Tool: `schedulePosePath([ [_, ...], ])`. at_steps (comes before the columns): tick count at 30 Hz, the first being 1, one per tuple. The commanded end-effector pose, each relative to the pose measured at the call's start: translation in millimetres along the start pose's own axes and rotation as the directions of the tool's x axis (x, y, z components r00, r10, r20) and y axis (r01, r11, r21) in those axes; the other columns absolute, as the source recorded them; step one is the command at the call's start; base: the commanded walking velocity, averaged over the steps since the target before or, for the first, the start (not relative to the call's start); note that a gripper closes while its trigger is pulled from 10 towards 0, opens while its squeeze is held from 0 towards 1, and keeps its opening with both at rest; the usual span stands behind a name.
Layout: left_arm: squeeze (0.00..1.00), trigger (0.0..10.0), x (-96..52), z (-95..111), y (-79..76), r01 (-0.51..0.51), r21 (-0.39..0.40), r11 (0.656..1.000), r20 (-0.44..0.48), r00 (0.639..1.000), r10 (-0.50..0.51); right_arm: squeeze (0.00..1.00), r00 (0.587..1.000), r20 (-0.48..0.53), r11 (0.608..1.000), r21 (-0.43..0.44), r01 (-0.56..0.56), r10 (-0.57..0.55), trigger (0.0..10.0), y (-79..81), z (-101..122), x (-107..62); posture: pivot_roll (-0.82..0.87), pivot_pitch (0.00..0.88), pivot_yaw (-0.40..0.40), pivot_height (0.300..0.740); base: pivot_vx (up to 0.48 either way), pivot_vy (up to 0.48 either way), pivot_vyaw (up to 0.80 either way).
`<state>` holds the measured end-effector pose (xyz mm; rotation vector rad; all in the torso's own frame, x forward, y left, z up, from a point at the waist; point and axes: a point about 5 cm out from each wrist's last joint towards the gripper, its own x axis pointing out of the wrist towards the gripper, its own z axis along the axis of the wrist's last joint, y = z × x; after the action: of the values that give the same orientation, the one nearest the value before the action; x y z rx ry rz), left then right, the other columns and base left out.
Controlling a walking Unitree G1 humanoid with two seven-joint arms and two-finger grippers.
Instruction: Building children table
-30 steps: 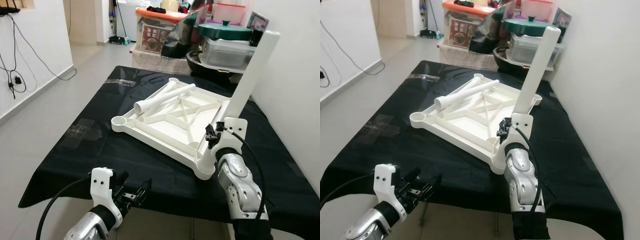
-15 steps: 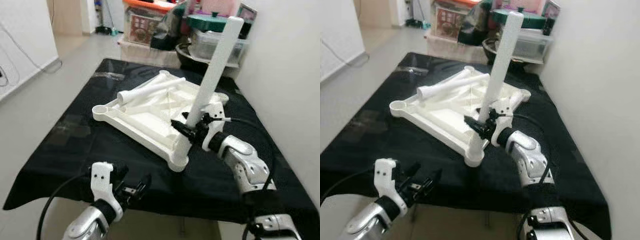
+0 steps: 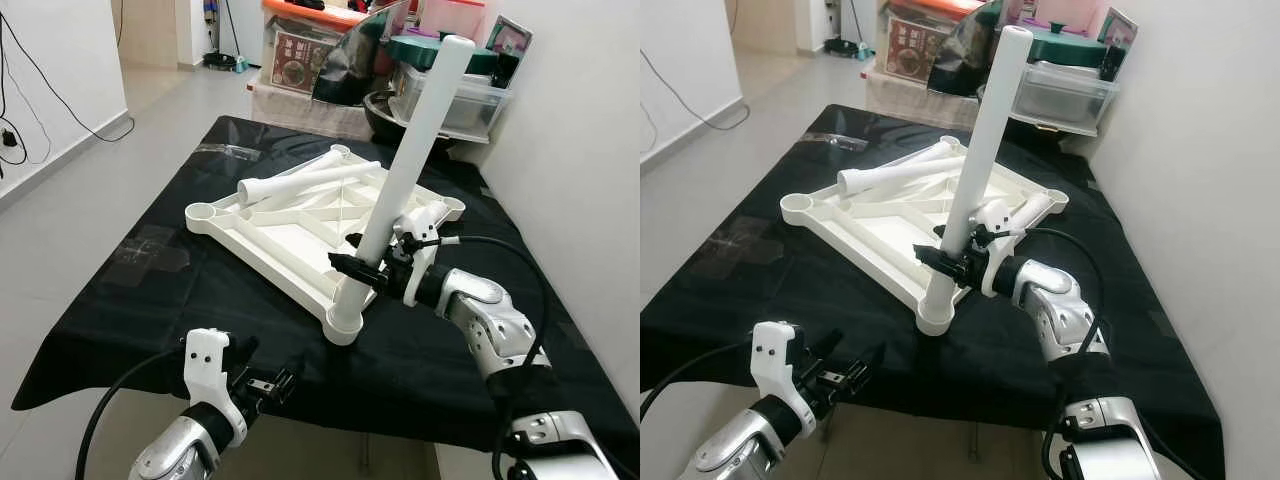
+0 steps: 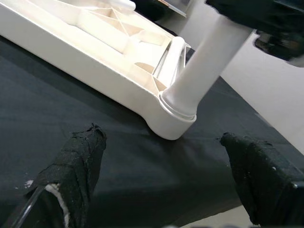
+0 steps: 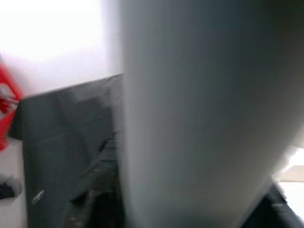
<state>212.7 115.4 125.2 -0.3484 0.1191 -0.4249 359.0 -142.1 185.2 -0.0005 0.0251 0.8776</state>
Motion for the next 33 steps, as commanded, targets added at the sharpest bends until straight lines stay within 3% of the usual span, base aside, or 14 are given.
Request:
schedulePosePath([
  [1, 0.0, 10.0, -0.4, -2.7, -1.8, 0.001, -0.013, 1.0, -0.009, 1.0, -0.002, 0.0, 0.998, -0.003, 0.998, -0.019, 0.068, -0.068, 0.3, -6.9, 0.3, -0.6, 0.15, 0.0, -0.196, 0.74, 0.0, 0.0, 0.0],
  [7, 0.0, 10.0, -2.4, -3.2, -1.0, 0.003, -0.005, 1.0, -0.016, 1.0, -0.003, 0.0, 0.895, -0.019, 0.895, 0.037, 0.445, -0.445, 0.0, -27.2, -7.4, 1.7, 0.15, 0.0, -0.188, 0.74, 0.0, 0.0, 0.0],
  [9, 0.0, 10.0, -3.0, -2.6, 0.3, 0.003, -0.002, 1.0, -0.019, 1.0, -0.003, 0.0, 0.545, -0.14, 0.538, 0.089, 0.838, -0.827, 0.0, -43.6, -28.9, -28.8, 0.15, 0.0, -0.181, 0.74, 0.0, 0.0, 0.0],
  [11, 0.0, 10.0, -3.0, -2.6, 0.3, 0.003, -0.002, 1.0, -0.019, 1.0, -0.003, 0.0, 0.545, -0.14, 0.538, 0.089, 0.838, -0.827, 0.0, -43.6, -28.9, -28.8, 0.15, 0.0, -0.181, 0.74, 0.0, 0.0, 0.0],
  [12, 0.0, 10.0, -3.1, -2.0, 1.0, 0.003, -0.001, 1.0, -0.019, 1.0, -0.003, 0.0, 0.41, -0.162, 0.404, 0.072, 0.912, -0.898, 0.0, -41.1, -36.3, -43.5, 0.15, 0.0, -0.177, 0.74, 0.0, 0.0, 0.0],
  [13, 0.0, 10.0, -3.1, -2.0, 1.0, 0.003, -0.001, 1.0, -0.019, 1.0, -0.003, 0.0, 0.41, -0.162, 0.404, 0.072, 0.912, -0.898, 0.0, -41.1, -36.3, -43.5, 0.15, 0.0, -0.177, 0.74, 0.0, 0.0, 0.0],
  [14, 0.0, 10.0, -3.5, -1.5, 1.6, 0.003, 0.0, 1.0, -0.019, 1.0, -0.003, 0.0, 0.329, -0.157, 0.325, 0.054, 0.944, -0.931, 0.0, -32.7, -40.7, -55.2, 0.15, 0.0, -0.171, 0.74, 0.0, 0.0, 0.0],
  [16, 0.0, 10.0, -4.1, -1.0, 2.9, -0.001, 0.0, 1.0, -0.019, 1.0, 0.001, 0.0, 0.359, -0.16, 0.359, 0.034, 0.933, -0.919, 0.0, -19.2, -44.1, -56.6, 0.14, 0.0, -0.162, 0.74, 0.0, 0.0, 0.0],
  [17, 0.0, 10.0, -4.1, -0.7, 3.8, -0.002, 0.0, 1.0, -0.02, 1.0, 0.002, 0.0, 0.445, -0.128, 0.448, 0.009, 0.894, -0.886, 10.0, -5.9, -42.1, -52.3, 0.12, 0.0, -0.154, 0.74, 0.0, 0.0, 0.0],
  [19, 0.0, 10.0, -3.4, -0.5, 4.9, 0.001, 0.0, 1.0, -0.023, 1.0, -0.001, 0.0, 0.567, -0.083, 0.57, -0.009, 0.822, -0.819, 10.0, 9.0, -39.0, -41.7, 0.12, 0.0, -0.149, 0.74, 0.0, 0.0, 0.0],
  [20, 0.0, 10.0, -3.0, -0.9, 4.7, 0.004, 0.001, 1.0, -0.025, 1.0, -0.004, 1.0, 0.615, -0.04, 0.614, 0.023, 0.789, -0.788, 10.0, 11.7, -33.6, -36.6, 0.12, 0.0, -0.153, 0.74, 0.0, 0.0, 0.0],
  [25, 0.0, 10.0, -3.0, -0.9, 4.9, 0.002, 0.004, 1.0, -0.025, 1.0, -0.002, 1.0, 0.751, 0.021, 0.748, 0.109, 0.655, -0.66, 10.0, 14.0, -20.0, -22.0, 0.13, 0.0, -0.158, 0.74, 0.0, 0.0, 0.0],
  [26, 0.0, 10.0, -2.7, -0.6, 5.1, 0.002, 0.004, 1.0, -0.023, 1.0, -0.002, 0.0, 0.825, 0.045, 0.822, 0.131, 0.554, -0.563, 10.0, 13.8, -11.9, -16.0, 0.13, 0.0, -0.16, 0.74, 0.0, 0.0, 0.0],
  [33, 0.0, 10.0, -1.1, 0.1, 5.2, 0.001, 0.003, 1.0, -0.016, 1.0, -0.001, 0.0, 0.983, 0.079, 0.985, 0.047, 0.165, -0.168, 10.0, 15.4, 1.9, -18.9, 0.14, 0.0, -0.173, 0.74, 0.0, 0.0, 0.0],
])
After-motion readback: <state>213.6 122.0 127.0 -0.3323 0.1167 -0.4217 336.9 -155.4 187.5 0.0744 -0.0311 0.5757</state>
